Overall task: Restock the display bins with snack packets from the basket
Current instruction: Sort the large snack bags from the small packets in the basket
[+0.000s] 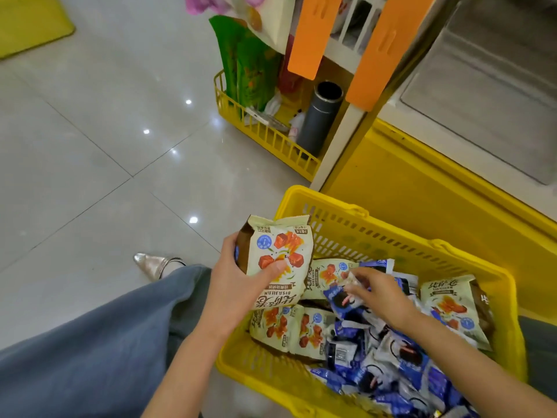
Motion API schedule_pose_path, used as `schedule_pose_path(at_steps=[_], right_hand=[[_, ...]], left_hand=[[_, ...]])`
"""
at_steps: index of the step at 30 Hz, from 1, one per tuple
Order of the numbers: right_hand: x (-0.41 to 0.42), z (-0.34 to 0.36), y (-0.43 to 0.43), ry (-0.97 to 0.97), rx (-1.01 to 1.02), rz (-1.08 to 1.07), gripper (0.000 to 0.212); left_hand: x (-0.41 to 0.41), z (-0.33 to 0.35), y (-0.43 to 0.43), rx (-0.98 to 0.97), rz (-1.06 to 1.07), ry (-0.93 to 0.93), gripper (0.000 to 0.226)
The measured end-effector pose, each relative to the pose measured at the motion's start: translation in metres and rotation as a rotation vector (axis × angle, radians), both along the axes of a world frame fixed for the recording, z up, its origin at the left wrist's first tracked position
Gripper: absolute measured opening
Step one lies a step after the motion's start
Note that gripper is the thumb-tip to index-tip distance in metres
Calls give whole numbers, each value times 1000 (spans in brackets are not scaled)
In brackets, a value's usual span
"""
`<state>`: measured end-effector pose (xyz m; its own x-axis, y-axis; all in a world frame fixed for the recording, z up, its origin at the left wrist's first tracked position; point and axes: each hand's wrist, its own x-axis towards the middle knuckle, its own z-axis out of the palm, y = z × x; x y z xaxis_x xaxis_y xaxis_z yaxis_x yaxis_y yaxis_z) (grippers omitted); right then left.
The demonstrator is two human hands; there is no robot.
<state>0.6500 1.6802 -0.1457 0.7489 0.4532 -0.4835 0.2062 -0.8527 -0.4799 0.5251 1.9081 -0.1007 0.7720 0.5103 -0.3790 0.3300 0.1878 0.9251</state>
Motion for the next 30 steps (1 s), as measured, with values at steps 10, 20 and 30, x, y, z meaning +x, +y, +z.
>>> schedule_pose_path(at_steps=[10,20,30], right_hand=[[52,30,-68,-296,-267,-162,39],[12,-11,74,-45,123,69,53],[13,-51,122,-139,-131,83,39]], left_hand=[[5,3,-9,26,91,8,46],[6,-1,23,33,185,23,48],[4,-10,31,-51,267,71,37]])
